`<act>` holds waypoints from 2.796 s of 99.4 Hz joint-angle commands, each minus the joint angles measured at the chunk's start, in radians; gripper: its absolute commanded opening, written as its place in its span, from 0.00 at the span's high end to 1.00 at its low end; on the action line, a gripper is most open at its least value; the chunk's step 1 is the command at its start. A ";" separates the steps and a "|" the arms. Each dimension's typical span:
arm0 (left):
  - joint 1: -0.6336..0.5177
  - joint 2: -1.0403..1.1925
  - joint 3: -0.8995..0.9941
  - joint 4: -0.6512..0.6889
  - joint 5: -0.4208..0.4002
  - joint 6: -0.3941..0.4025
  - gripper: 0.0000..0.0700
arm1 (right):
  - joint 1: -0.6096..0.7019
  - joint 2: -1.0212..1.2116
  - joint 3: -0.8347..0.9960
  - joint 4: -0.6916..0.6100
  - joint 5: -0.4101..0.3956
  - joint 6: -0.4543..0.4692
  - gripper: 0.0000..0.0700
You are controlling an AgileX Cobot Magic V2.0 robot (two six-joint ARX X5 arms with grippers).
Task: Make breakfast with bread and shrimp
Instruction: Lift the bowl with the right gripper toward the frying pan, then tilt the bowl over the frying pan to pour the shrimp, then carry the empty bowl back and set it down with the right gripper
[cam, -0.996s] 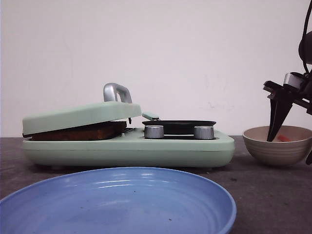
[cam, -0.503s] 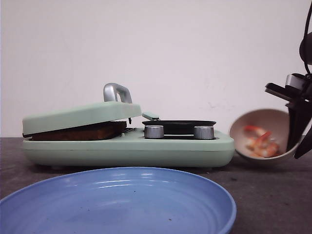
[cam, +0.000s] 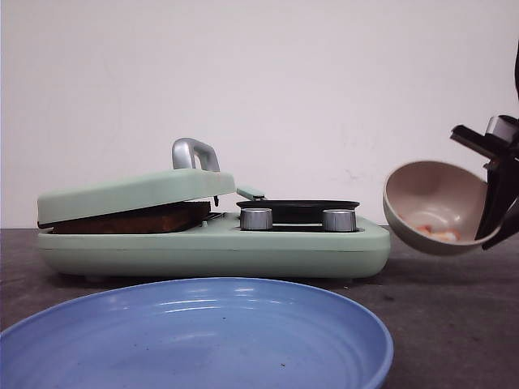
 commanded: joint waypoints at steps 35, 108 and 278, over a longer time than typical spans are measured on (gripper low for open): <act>-0.003 0.005 0.010 0.003 0.003 -0.005 0.50 | 0.112 -0.063 0.117 0.337 -0.067 0.216 1.00; -0.003 0.005 0.010 -0.054 0.003 -0.025 0.50 | 0.499 0.166 0.188 0.794 0.611 -0.362 1.00; -0.003 0.005 0.010 -0.078 0.003 -0.028 0.50 | 0.039 -0.097 0.279 -0.257 0.298 -0.224 1.00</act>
